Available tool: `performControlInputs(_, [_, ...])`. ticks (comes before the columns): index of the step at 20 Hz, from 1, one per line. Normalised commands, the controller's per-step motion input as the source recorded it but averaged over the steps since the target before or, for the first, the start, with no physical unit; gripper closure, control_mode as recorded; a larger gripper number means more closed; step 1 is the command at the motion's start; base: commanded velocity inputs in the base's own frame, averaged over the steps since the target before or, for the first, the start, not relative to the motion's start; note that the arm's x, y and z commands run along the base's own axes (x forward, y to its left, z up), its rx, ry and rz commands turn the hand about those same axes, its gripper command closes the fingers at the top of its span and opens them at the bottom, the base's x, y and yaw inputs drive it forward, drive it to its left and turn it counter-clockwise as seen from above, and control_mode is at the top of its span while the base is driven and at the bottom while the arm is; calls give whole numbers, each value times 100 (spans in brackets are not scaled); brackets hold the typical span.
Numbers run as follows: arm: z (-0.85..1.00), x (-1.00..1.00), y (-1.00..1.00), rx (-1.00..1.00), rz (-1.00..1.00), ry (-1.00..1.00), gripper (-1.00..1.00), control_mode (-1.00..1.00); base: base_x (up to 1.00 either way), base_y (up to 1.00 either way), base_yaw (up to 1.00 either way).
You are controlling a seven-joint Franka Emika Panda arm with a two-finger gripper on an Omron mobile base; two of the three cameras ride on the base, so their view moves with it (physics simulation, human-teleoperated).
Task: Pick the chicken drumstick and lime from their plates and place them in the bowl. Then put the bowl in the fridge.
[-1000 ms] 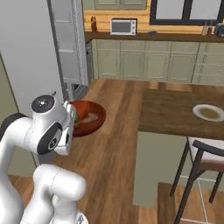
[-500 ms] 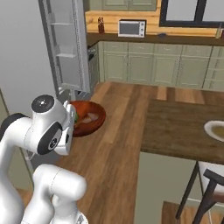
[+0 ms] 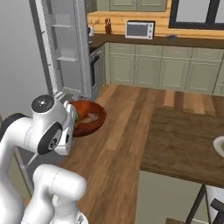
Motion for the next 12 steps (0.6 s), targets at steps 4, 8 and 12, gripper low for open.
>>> performControlInputs(4, [0,0,0,0,0,0,100,100,54,-44,17])
performControlInputs(8, [0,0,0,0,0,0,100,100,36,-57,2])
performControlInputs(12, [0,0,0,0,0,0,100,100,43,-6,0])
